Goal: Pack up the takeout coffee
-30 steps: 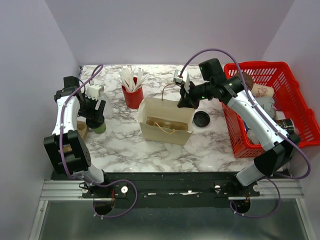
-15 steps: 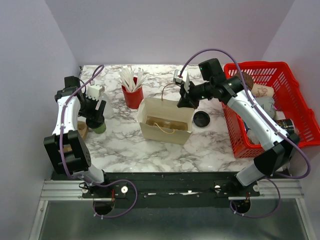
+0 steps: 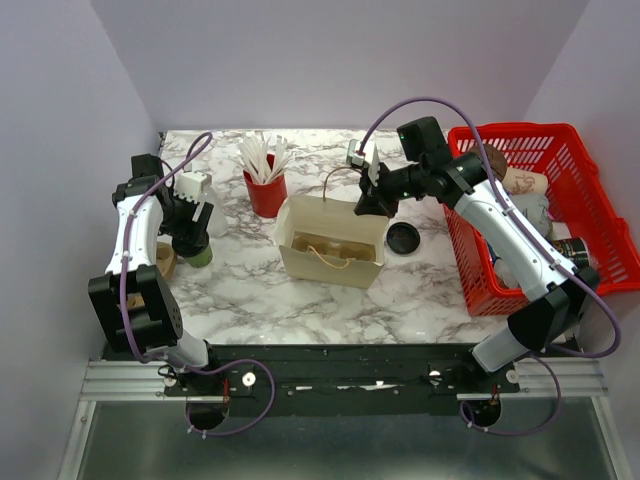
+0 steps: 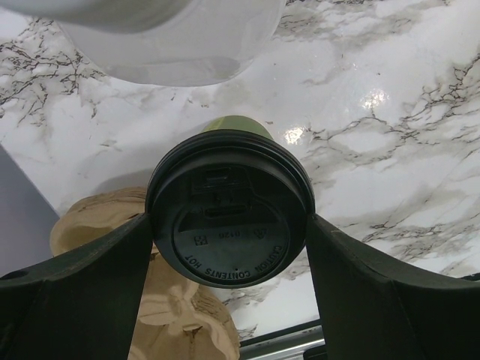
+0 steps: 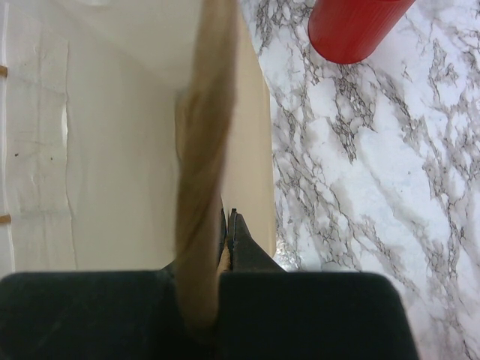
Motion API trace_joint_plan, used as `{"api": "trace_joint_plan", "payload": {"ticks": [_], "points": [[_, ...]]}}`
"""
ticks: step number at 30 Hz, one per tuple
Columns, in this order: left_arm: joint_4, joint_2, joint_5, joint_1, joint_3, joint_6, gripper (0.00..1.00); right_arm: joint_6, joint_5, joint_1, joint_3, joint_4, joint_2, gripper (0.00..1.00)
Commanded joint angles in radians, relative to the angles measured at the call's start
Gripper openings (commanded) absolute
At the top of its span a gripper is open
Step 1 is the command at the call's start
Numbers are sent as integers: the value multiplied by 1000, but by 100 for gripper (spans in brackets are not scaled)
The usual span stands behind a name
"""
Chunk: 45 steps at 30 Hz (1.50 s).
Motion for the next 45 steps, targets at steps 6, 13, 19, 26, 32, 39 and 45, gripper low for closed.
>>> {"api": "trace_joint_plan", "payload": {"ticks": [6, 13, 19, 26, 32, 39, 45], "points": [[-76, -31, 5, -4, 13, 15, 77, 10, 3, -4, 7, 25, 8, 1], [-170, -99, 15, -2, 67, 19, 72, -6, 15, -4, 16, 11, 7, 1], [-237, -185, 61, 2, 79, 8, 64, -24, 36, -4, 30, -5, 16, 1], [-378, -228, 288, 1, 201, 21, 0, -50, 84, -4, 33, 18, 10, 1], [-475, -271, 567, 2, 273, 158, 0, -78, 99, -4, 38, 2, 10, 1], [-471, -184, 836, -15, 649, 39, 0, -99, 136, -4, 9, 6, -15, 0], [87, -252, 930, -126, 566, -358, 0, -76, 134, -4, -1, 11, -16, 1]]}}
